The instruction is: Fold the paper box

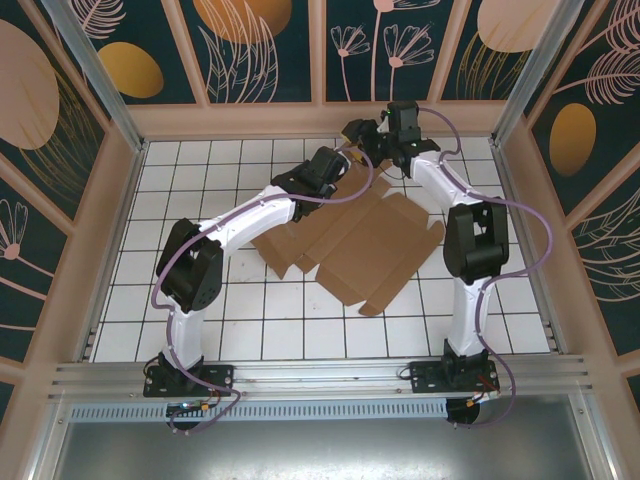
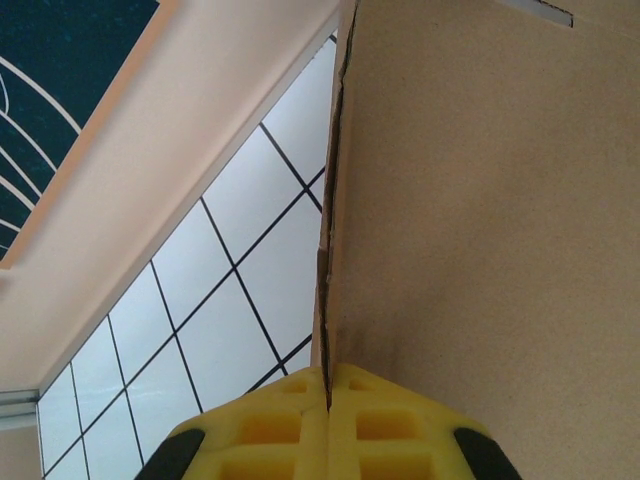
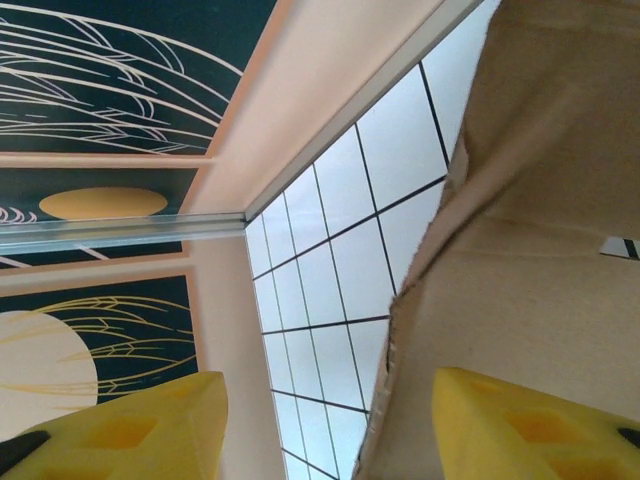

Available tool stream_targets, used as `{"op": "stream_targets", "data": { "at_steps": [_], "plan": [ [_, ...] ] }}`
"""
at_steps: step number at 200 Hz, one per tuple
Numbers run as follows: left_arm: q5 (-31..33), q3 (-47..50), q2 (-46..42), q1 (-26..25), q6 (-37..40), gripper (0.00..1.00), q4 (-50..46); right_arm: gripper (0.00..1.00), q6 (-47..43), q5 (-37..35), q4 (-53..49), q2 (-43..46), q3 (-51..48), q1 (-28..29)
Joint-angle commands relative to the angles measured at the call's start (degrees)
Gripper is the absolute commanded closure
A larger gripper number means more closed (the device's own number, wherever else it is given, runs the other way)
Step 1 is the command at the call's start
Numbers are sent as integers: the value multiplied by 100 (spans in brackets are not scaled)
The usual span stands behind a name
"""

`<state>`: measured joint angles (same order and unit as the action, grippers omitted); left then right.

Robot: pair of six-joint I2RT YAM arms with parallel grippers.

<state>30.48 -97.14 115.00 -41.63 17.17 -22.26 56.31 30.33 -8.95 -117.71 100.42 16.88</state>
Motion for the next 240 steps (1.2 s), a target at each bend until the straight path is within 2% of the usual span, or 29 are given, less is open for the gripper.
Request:
{"op": "stream_targets", "data": {
  "at_steps": [1,43,94,108,126,136,147,162,178,191,215,240],
  "plan": [
    [-6,-15,-232,-42,51,100,240,46,99,85,63,-197,132,58],
    [-16,-46,-246,-42,50,100,249,54,191,136,112,-374,138,113],
    [-30,2,-312,-98,25,100,258,90,375,127,368,-281,46,100],
    [-20,-17,-368,-125,-55,91,231,92,456,127,500,-189,-37,91],
    [-209,-227,-449,-123,-410,73,-9,96,549,140,703,-64,-165,81],
    [-376,-446,-506,-126,-770,64,-209,96,609,126,845,27,-283,65],
    [-565,-813,-514,-124,-1284,48,-530,96,725,93,1067,147,-505,51],
    [-705,-1255,-563,-123,-2233,39,-838,96,1035,33,1551,332,-910,17],
    [-1114,-1328,-737,-102,-3360,26,-745,96,1420,-96,1988,503,-1355,-17],
    [-1754,-1222,-868,-83,-4199,21,-502,96,1704,-294,2157,649,-1668,-18],
    [-2702,-646,-1141,61,-5611,20,334,96,2447,-768,2586,1031,-2407,-14],
    [-3868,358,-1416,539,-7215,20,1522,98,3100,-1467,2967,1571,-3187,-14]
  ]
}}
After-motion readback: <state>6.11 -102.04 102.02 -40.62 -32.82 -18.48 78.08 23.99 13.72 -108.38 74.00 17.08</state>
